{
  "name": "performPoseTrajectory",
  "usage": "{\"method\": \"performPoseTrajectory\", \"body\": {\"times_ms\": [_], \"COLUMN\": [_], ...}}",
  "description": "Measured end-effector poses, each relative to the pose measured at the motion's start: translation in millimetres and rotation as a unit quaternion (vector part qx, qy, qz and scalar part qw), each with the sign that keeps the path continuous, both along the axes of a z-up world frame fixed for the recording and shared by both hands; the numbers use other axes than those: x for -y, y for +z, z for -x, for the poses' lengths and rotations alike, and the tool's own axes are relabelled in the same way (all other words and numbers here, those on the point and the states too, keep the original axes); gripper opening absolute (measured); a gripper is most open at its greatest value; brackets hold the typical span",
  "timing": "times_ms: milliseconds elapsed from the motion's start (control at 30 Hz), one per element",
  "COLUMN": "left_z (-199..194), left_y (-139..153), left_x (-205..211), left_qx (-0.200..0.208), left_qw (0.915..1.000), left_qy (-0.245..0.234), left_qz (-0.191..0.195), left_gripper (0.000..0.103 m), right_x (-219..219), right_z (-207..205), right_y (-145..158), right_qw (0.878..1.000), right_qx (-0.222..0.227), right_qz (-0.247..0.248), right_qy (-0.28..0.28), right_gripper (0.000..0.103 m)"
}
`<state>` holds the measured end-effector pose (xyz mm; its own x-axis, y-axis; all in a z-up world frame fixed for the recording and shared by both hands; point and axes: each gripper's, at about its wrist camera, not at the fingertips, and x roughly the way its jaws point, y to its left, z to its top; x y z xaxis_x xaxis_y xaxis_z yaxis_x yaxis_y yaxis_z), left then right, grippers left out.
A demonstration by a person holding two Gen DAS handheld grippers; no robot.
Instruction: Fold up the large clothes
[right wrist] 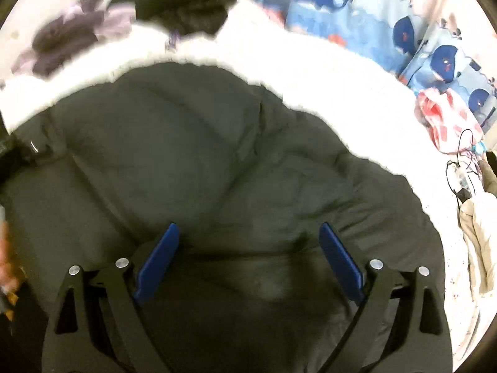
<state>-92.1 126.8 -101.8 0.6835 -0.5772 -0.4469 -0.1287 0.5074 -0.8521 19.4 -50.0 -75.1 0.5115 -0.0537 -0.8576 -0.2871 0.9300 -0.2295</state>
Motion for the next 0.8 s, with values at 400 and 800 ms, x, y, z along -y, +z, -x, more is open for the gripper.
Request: {"method": "performPoseTrajectory", "body": {"times_ms": [400,800], "left_z": [35,70], "left_y": [144,127], "left_x": [134,441], "left_qx": [0.167,0.244], "left_qw": [0.9451,0.7122], "left_qy": [-0.065,-0.303], "left_qz": [-0.273,-0.584], "left_gripper": [0.047,0.062], "right_x": [18,315], "right_z": [9,60], "right_y": [-16,45], "right_qw": [0.997,0.766], "right_qx": [-0.007,-0.010], "right_qz": [-0.073,-0.624], "right_qy": [0.005,-0.157], "right_gripper": [0.094,0.096]}}
